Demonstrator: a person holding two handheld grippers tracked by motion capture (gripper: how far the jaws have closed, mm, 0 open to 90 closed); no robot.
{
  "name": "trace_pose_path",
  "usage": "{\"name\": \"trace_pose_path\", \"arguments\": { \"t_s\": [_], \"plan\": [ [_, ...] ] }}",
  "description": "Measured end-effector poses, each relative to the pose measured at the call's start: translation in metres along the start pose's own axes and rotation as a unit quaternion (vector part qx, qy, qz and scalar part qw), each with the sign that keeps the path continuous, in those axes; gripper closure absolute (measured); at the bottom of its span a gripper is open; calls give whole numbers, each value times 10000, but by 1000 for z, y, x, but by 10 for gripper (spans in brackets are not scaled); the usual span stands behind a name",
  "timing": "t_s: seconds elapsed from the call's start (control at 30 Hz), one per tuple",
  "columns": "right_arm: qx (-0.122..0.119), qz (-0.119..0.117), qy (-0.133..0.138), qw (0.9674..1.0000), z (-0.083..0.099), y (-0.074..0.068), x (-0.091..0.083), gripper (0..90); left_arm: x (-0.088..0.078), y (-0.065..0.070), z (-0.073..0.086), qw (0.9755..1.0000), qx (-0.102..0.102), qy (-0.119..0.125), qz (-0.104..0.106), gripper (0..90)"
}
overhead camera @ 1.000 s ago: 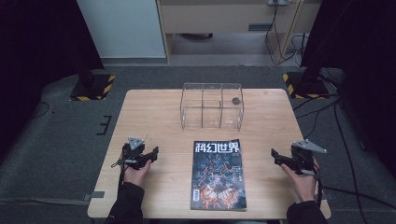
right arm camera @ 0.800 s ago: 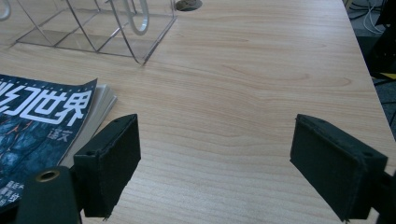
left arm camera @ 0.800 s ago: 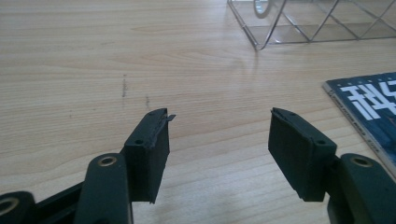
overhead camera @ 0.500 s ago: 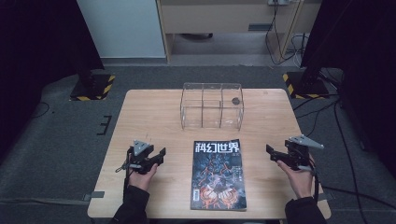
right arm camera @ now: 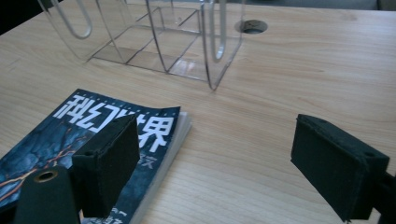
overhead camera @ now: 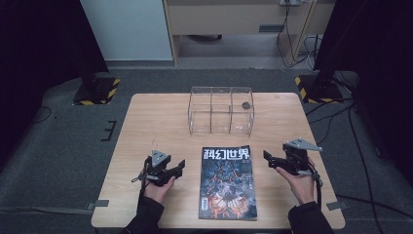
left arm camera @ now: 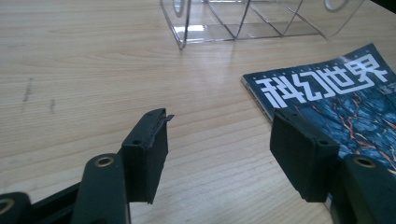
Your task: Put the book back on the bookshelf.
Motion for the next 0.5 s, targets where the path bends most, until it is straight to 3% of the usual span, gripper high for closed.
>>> {"name": "trace_pose_path", "arguments": {
  "t_s": [0.27,0.5],
  "plan": [
    [21,-207,-209,9996,14,-22,12,139,11,21,7,9996,205,-167,134,317],
    [31,-320,-427,9986,33,-31,20,149,20,40,15,9982,410,-324,279,311]
  ]
}}
Point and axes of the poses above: each handheld gripper's, and its own axes: x roughly forward along the jaws, z roughly out of its underside, y roughly to its right, the point moved 10 cm from there along x, roughly forward along the jaws, and after that the axes turned 6 degrees about -y, right-handed, at the moved point
